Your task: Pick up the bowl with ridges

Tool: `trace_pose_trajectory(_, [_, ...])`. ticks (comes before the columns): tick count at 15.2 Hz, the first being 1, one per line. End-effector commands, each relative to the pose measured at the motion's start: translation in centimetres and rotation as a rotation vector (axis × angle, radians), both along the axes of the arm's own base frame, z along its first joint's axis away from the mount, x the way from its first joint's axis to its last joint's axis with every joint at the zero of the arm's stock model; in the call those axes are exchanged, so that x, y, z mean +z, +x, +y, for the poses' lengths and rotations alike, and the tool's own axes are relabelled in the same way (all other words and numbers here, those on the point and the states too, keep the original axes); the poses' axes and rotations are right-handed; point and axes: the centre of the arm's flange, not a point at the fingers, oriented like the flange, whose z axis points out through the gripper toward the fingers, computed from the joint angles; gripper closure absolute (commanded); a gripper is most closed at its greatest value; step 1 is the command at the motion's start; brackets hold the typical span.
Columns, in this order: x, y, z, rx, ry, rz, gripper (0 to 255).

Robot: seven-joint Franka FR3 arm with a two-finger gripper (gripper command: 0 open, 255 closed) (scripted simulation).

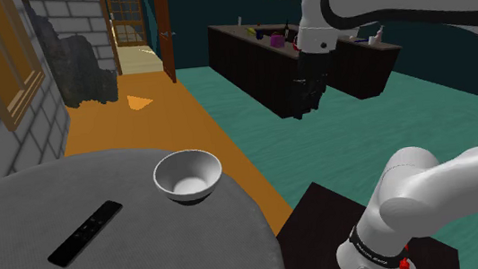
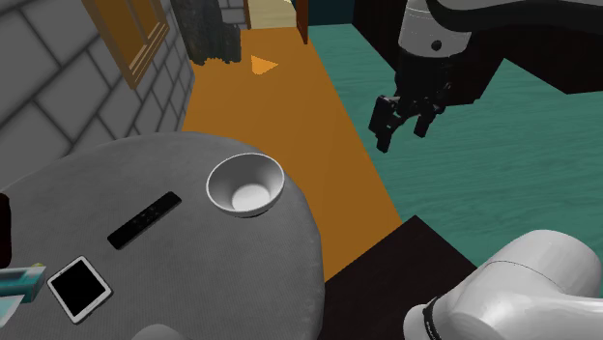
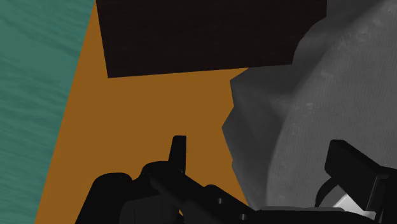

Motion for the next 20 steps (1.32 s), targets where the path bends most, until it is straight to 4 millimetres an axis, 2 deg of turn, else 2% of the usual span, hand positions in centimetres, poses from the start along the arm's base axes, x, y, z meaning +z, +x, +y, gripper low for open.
trace_pose_trajectory(1, [0.0,0.0,0.0,0.0,0.0,0.0,0])
trace_pose_trajectory(20, [-11.5,18.5,10.5,0.029,0.094,-0.028,0])
